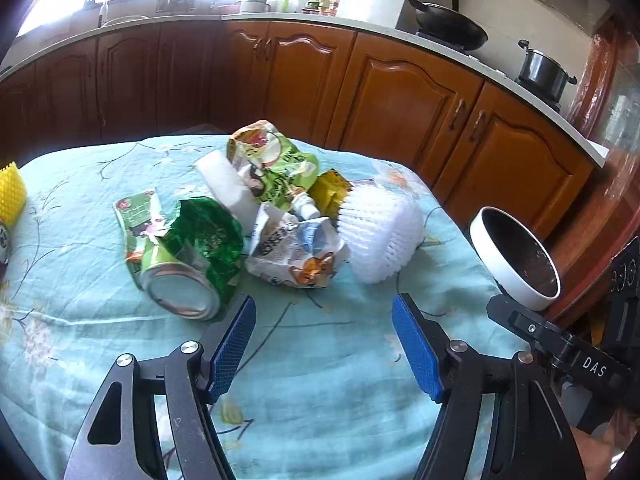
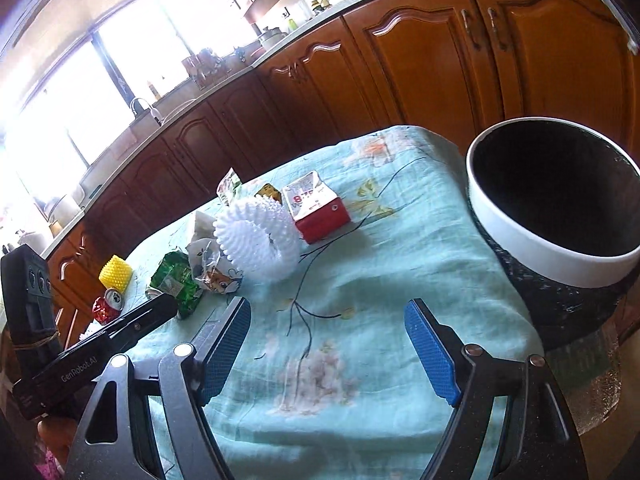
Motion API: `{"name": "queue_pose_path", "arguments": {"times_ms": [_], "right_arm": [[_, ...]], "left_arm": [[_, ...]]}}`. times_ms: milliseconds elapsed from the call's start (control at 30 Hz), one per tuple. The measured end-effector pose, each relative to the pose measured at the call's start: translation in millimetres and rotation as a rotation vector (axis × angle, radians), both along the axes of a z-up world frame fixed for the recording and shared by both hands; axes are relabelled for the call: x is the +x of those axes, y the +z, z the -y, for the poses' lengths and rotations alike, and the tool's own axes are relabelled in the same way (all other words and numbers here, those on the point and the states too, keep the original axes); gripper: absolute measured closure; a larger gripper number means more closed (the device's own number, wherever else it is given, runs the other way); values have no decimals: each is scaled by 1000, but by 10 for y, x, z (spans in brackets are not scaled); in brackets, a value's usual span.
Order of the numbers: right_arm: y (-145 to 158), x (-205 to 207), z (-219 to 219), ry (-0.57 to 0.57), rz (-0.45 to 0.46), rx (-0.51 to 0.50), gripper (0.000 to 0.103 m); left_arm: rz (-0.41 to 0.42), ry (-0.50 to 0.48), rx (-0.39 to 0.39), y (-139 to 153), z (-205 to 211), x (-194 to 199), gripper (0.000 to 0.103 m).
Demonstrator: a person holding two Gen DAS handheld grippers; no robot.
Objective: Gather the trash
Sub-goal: 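Move both open tools back over the table trash, then grasp the crushed green can with the left tool while the right tool grasps the silver foil wrapper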
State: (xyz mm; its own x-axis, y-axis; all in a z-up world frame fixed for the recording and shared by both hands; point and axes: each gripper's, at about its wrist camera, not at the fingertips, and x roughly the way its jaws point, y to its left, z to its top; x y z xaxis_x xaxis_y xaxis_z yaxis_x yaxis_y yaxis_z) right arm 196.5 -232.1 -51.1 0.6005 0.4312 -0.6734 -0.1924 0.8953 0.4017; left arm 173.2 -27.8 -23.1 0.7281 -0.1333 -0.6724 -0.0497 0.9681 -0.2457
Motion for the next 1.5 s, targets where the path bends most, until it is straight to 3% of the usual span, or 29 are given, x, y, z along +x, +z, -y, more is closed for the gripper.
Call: {"name": "queue_pose_path", "arguments": {"times_ms": [533,700,1100,1133,1167,1267,1500], "right_arm": [[8,188,-772,164,10,-12,24],[-97,292,-1014,224,-32,1,54],[-304,721,-1250,248,-89,14,56],[-317,732,-1252,251,-93,16,60],[-323,724,-1251,253,-94,13,71],[-313,677,-1221,254,-86,19,75],[-218,502,-1076,250,-76,42,78]], "left_arm": [[-1,142,27,111,-666,-93,33],[-36,143,37,81,-800,73,33],[-105,82,8,-146,-869,432,34],[-104,81,12,-152,-865,440,36],[-97,84,14,-157,-855,444,40],[-97,60,11,-180,-824,453,54],[-69,24,16,-172,-700,347,56]]}}
